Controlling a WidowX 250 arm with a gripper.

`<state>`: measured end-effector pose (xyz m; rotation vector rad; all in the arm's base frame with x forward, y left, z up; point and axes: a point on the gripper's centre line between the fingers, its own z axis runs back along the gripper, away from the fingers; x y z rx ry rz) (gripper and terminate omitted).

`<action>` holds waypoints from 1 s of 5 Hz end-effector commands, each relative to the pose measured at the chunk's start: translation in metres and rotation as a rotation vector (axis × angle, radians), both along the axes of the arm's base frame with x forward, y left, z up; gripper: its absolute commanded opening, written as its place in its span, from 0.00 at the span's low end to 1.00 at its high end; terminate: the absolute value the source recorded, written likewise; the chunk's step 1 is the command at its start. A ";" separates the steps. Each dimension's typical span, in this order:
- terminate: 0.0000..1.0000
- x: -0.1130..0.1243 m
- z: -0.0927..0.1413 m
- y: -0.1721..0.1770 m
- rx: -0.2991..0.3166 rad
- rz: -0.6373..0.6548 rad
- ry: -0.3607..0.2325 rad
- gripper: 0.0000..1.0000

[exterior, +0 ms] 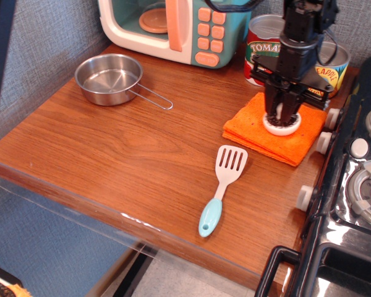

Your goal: Put the drain cover in between the pan and the orange cloth

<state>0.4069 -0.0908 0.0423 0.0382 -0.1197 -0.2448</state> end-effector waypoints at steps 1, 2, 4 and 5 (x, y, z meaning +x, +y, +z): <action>0.00 0.001 0.071 0.081 0.016 0.215 -0.152 0.00; 0.00 0.003 0.065 0.106 0.047 0.260 -0.126 0.00; 0.00 0.009 0.043 0.126 0.080 0.284 -0.067 0.00; 0.00 0.008 0.032 0.133 0.127 0.285 -0.039 0.00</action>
